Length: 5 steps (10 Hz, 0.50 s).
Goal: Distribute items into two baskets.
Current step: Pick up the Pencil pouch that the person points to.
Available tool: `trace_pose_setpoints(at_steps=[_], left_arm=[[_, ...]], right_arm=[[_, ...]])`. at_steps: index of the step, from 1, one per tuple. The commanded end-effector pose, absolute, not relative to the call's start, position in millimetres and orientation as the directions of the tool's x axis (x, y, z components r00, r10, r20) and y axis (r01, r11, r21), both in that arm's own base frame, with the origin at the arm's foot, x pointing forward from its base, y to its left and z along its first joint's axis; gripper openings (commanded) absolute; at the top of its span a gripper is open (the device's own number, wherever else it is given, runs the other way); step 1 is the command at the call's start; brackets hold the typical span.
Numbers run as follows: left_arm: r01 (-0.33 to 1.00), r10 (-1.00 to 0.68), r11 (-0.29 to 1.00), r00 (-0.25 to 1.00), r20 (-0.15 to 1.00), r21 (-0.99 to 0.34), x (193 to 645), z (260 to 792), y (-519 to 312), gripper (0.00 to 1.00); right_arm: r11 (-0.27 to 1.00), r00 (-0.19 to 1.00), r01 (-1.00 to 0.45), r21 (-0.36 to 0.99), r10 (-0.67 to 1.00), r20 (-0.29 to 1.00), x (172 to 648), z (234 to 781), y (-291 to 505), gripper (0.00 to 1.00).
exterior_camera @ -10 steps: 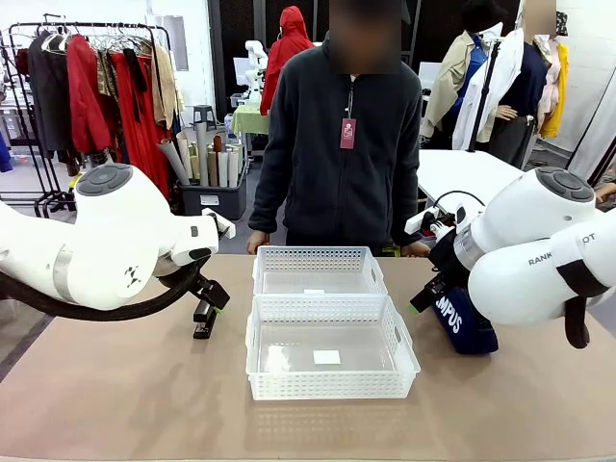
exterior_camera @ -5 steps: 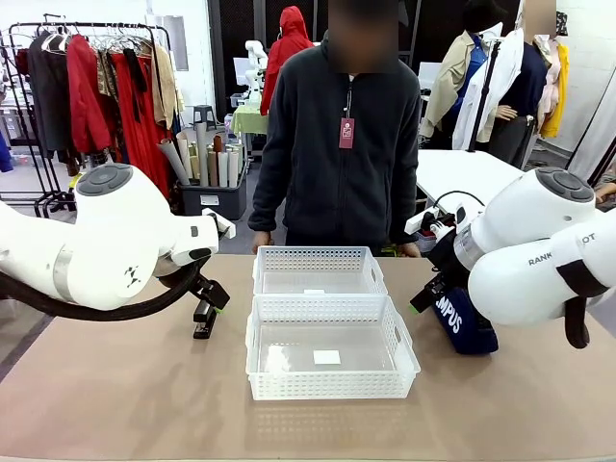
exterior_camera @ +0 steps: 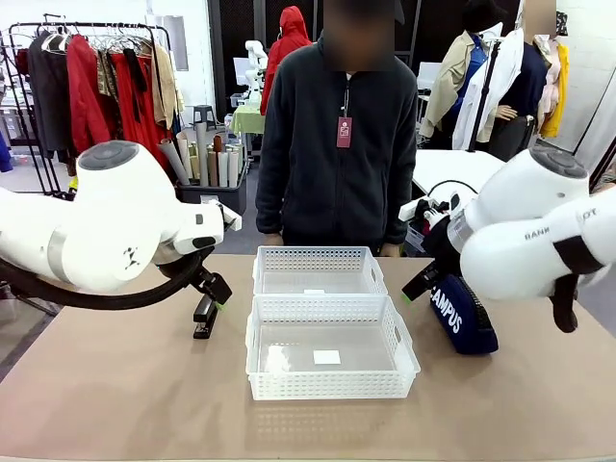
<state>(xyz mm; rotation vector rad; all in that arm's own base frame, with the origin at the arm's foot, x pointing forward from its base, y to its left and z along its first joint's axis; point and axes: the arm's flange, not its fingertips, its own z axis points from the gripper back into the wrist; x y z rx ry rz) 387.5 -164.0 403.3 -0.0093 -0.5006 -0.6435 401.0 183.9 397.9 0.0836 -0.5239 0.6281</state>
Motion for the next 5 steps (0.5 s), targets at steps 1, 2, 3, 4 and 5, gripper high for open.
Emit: trace_pose_setpoints(at_steps=[1,2,3,4,5], left_arm=[[0.584,-0.554,0.809,0.718,0.421,0.067,390,422,-160,1.0],[0.574,-0.529,0.819,0.74,0.415,0.02,393,431,-160,1.0],[0.576,-0.503,0.816,0.752,0.426,-0.053,395,441,-159,1.0],[0.569,-0.465,0.807,0.775,0.428,-0.154,397,449,-158,1.0],[0.538,-0.414,0.811,0.807,0.422,-0.232,398,459,-157,1.0]], right_arm=[[0.811,0.729,-0.584,0.037,0.504,0.463,412,423,177,1.0],[0.806,0.74,-0.587,0.078,0.495,0.455,414,432,176,1.0],[0.799,0.764,-0.58,0.16,0.465,0.447,418,441,173,1.0],[0.798,0.79,-0.557,0.229,0.425,0.442,423,448,168,1.0],[0.798,0.823,-0.519,0.305,0.37,0.431,430,454,158,1.0]])
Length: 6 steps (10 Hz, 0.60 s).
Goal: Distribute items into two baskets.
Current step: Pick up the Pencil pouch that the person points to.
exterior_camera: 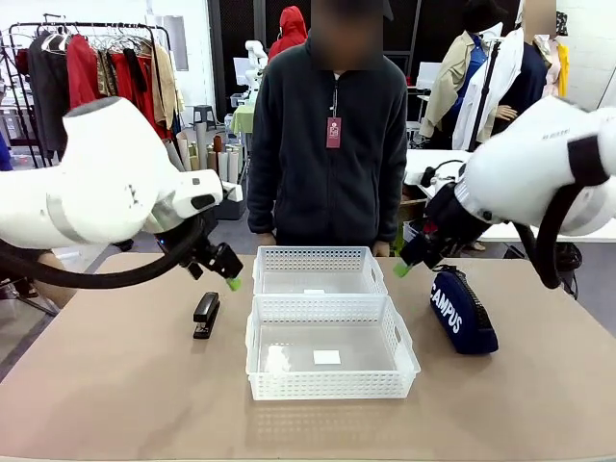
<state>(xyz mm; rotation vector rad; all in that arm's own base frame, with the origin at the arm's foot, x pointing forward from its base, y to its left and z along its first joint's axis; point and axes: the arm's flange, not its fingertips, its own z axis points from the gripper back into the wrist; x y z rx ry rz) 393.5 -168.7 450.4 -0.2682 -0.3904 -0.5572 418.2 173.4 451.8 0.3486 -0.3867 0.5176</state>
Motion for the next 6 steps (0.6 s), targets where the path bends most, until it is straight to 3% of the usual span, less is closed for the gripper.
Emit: trace_pose_setpoints(at_steps=[1,4,5,6], left_arm=[[0.571,-0.417,0.772,0.787,0.456,-0.28,399,465,-152,1.0],[0.59,-0.411,0.686,0.797,0.443,-0.425,414,466,-141,1.0],[0.625,-0.455,0.676,0.771,0.445,-0.392,412,463,-143,1.0],[0.575,-0.395,0.724,0.798,0.455,-0.38,403,473,-147,1.0]], right_arm=[[0.797,0.834,-0.498,0.34,0.335,0.438,438,455,149,1.0],[0.739,0.897,-0.407,0.537,0.213,0.387,458,444,121,1.0],[0.752,0.889,-0.416,0.512,0.217,0.403,459,440,119,1.0],[0.778,0.89,-0.411,0.475,0.23,0.393,444,452,126,1.0]])
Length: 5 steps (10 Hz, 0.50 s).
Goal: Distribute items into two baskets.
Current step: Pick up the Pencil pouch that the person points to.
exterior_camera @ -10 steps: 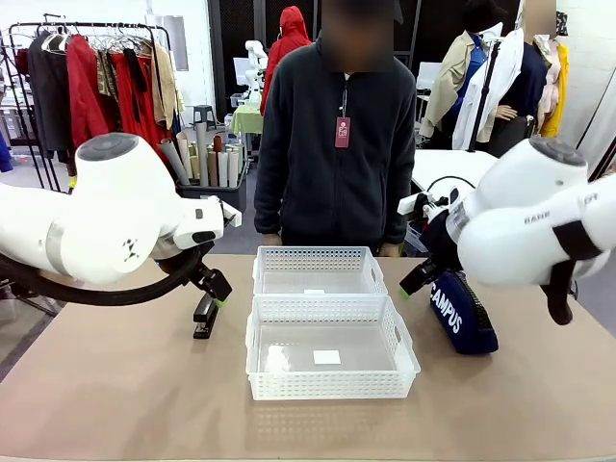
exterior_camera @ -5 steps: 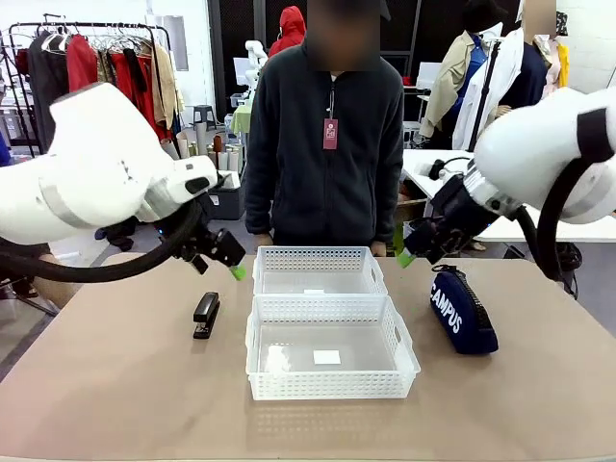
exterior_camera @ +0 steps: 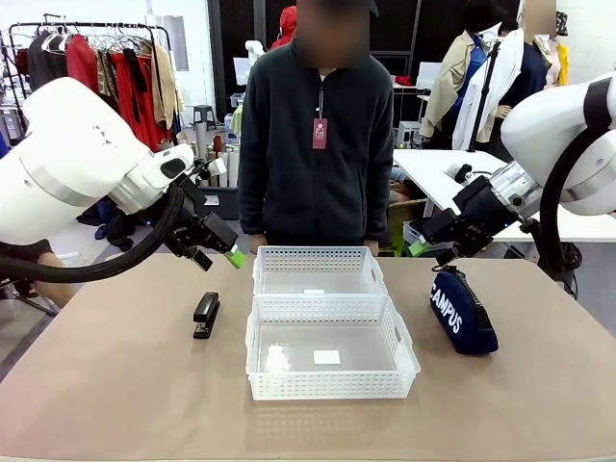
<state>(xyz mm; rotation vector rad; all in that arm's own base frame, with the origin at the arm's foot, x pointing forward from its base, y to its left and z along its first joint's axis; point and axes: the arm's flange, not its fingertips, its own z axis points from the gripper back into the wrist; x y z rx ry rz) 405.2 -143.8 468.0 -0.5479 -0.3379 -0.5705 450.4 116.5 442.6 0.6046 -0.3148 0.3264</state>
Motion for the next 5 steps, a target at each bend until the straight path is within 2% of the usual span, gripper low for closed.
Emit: trace_pose_setpoints(at_steps=[1,4,5], left_arm=[[0.575,-0.395,0.724,0.798,0.455,-0.38,403,473,-147,1.0],[0.587,-0.417,0.718,0.792,0.445,-0.373,404,470,-145,1.0],[0.538,-0.397,0.727,0.836,0.378,-0.427,416,475,-144,1.0]], right_arm=[[0.778,0.89,-0.411,0.475,0.23,0.393,444,452,126,1.0],[0.777,0.894,-0.405,0.482,0.226,0.387,447,446,125,1.0],[0.638,0.943,-0.329,0.696,0.193,0.27,458,455,127,1.0]])
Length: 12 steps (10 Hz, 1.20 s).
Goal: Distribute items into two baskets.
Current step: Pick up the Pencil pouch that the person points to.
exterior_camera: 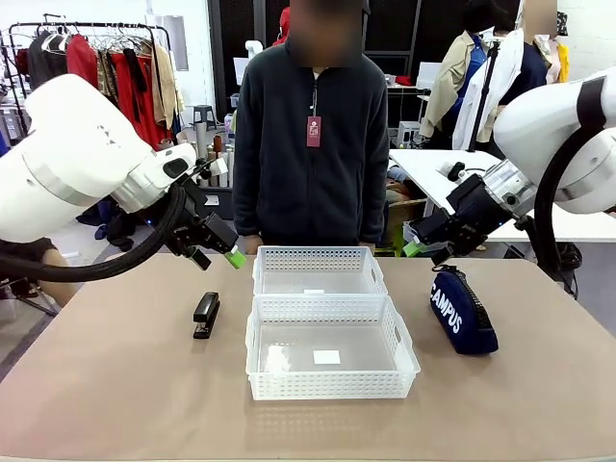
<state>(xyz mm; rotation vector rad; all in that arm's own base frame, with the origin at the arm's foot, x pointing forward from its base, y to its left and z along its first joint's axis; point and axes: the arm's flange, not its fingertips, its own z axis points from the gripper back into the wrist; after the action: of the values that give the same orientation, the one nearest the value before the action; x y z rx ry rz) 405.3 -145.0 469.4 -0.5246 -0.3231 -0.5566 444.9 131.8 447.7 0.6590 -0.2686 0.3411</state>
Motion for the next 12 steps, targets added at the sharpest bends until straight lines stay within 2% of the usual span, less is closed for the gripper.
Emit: trace_pose_setpoints(at_steps=[1,4,6,9,12], left_arm=[[0.474,-0.358,0.712,0.88,0.314,-0.518,424,483,-142,1.0],[0.415,-0.283,0.557,0.909,0.304,-0.719,436,519,-138,1.0],[0.41,-0.209,0.364,0.911,0.355,-0.836,445,543,-121,1.0],[0.381,-0.096,0.197,0.925,0.368,-0.903,453,549,-91,1.0],[0.381,-0.041,0.157,0.924,0.38,-0.911,457,543,-72,1.0]], right_arm=[[0.595,0.96,-0.279,0.753,0.151,0.237,471,464,126,1.0],[0.462,0.99,-0.143,0.875,0.068,0.126,492,489,121,1.0],[0.365,0.998,-0.063,0.929,-0.003,0.069,507,508,107,1.0],[0.236,0.996,-0.006,0.972,-0.09,0.028,529,517,78,1.0],[0.126,0.992,0.006,0.992,-0.123,0.01,544,507,55,1.0]])
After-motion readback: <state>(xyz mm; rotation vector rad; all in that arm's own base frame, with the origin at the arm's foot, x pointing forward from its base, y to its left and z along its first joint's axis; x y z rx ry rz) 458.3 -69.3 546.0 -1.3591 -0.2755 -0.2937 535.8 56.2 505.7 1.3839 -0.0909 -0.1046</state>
